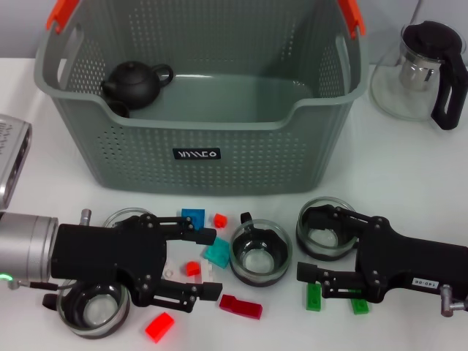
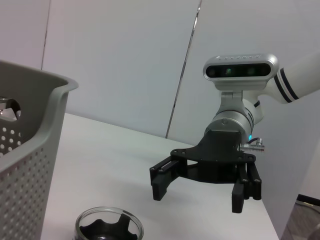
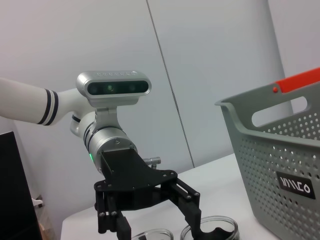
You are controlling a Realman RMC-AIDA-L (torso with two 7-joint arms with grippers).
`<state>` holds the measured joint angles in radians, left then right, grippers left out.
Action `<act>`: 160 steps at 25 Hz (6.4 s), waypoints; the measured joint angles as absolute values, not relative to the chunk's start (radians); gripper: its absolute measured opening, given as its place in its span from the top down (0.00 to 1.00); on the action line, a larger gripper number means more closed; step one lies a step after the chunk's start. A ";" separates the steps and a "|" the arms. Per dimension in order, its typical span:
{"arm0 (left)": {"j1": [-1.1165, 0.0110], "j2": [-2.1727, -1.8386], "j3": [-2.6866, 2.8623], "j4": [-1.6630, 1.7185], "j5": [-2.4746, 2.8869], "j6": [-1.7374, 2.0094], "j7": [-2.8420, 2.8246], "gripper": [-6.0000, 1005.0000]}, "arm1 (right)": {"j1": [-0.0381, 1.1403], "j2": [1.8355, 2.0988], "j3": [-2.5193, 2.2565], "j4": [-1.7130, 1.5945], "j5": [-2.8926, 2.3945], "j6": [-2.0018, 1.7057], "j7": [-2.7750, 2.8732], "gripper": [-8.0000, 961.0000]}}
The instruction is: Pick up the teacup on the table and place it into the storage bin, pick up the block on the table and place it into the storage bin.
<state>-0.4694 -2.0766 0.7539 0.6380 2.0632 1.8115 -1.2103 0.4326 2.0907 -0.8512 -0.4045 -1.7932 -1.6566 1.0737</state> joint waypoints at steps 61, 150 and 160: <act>-0.398 -2.017 0.460 0.695 2.175 1.865 -1.318 0.18 | 0.952 2.105 -1.230 -0.918 -2.573 -1.761 2.149 0.17; -0.417 -2.023 0.330 0.695 2.164 1.832 -1.316 0.18 | 0.942 2.088 -1.057 -1.118 -2.128 -1.222 2.294 0.93; -0.421 -2.030 0.328 0.693 2.164 1.824 -1.316 0.18 | 1.294 2.101 -1.226 -0.567 -2.427 -0.838 2.409 0.93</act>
